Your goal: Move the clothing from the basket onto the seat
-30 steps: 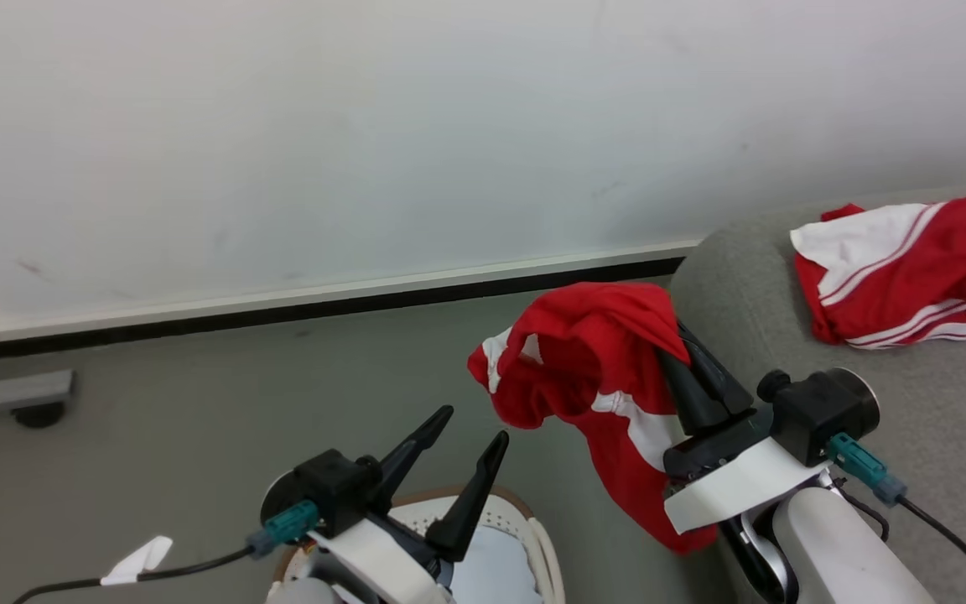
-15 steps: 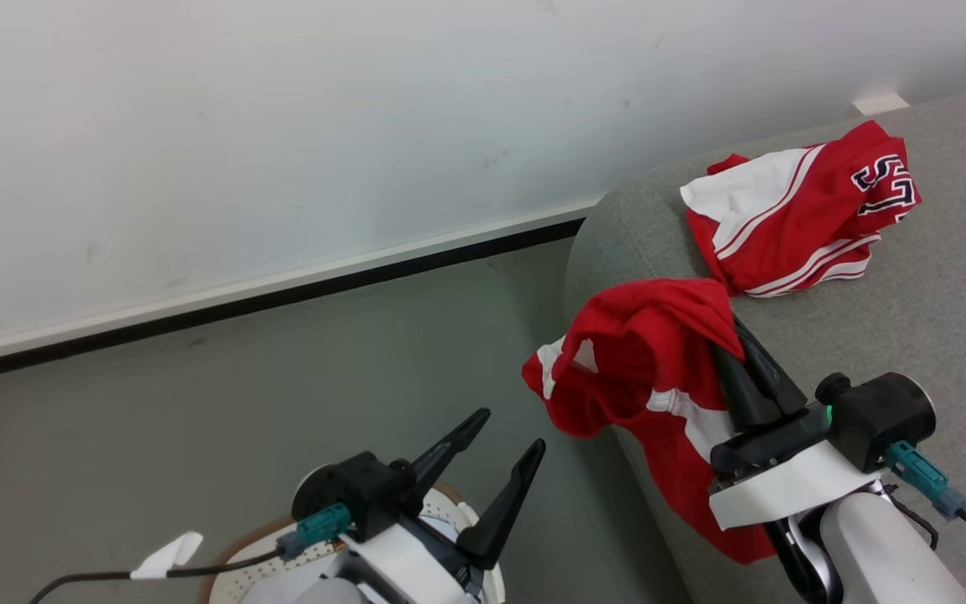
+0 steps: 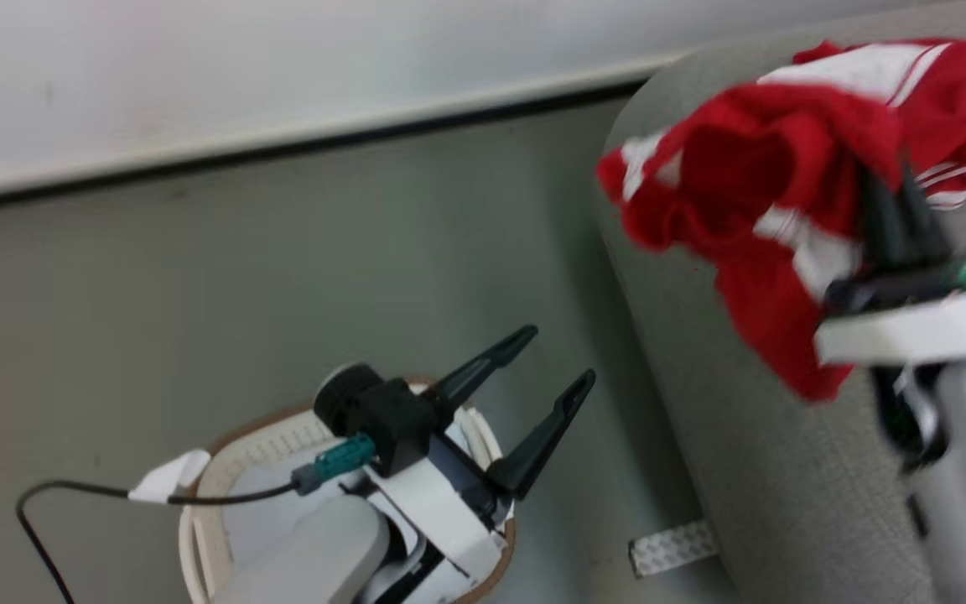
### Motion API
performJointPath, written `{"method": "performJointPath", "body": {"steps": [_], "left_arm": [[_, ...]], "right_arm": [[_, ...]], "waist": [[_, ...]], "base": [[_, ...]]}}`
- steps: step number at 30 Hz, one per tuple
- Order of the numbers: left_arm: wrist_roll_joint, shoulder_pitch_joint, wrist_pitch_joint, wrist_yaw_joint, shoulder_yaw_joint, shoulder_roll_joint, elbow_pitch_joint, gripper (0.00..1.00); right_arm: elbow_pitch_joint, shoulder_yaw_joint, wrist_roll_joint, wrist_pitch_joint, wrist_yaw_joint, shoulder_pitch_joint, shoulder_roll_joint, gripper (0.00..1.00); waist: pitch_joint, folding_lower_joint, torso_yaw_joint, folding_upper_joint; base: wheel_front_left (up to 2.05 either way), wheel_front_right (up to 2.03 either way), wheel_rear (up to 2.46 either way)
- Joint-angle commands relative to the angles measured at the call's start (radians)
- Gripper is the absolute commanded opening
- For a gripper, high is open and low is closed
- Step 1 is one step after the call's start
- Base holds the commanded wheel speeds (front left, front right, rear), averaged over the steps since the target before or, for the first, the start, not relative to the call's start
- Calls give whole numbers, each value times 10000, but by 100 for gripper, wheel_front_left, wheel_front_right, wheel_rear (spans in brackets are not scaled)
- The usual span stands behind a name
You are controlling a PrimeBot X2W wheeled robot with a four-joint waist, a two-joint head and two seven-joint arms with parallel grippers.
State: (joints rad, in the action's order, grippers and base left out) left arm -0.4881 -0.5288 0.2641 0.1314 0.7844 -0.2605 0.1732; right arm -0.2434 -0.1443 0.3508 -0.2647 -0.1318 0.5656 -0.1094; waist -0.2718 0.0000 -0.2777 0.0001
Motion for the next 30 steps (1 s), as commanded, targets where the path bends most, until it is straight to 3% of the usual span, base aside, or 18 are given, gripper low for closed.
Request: {"method": "performJointPath", "body": {"steps": [1, 6, 12, 18, 24, 29, 30], "left_arm": [[69, -511, 4, -16, 152, -196, -152, 100], [14, -1499, 4, -16, 510, -469, -533, 100], [-18, -2073, 4, -15, 740, -723, -894, 100], [-86, -2090, 4, -15, 647, -926, -1092, 100], [-68, -1895, 4, -15, 610, -886, -1079, 100], [-21, -1763, 4, -15, 603, -907, -1009, 100], [-11, -1723, 4, -15, 597, -936, -997, 100]], "right_arm": [[-169, 357, -111, 54, 23, 967, -305, 0], [-454, 1659, -536, 671, 24, 3098, -1182, 0], [-899, 3804, -835, 1524, 23, 5454, -2572, 0], [-1580, 5792, -1801, 2015, 23, 6062, -3663, 0], [-2556, 7297, -2305, 1673, 23, 4789, -3375, 0], [-3757, 8335, -2527, 852, 23, 3382, -2606, 0], [-3978, 8440, -2556, 694, 23, 3185, -2467, 17]], "waist": [[-1448, 0, 536, -1], [-2758, 0, 993, -1], [-3570, 0, 1414, -1], [-3925, 0, 1609, -1], [-4013, 0, 1622, -1], [-4008, 0, 1479, -1], [-3990, 0, 1443, -1]], "base": [[0, 0, 0], [0, 0, 0], [0, 0, 0], [0, 0, 0], [0, 0, 0], [0, 0, 0], [0, 0, 0]]}}
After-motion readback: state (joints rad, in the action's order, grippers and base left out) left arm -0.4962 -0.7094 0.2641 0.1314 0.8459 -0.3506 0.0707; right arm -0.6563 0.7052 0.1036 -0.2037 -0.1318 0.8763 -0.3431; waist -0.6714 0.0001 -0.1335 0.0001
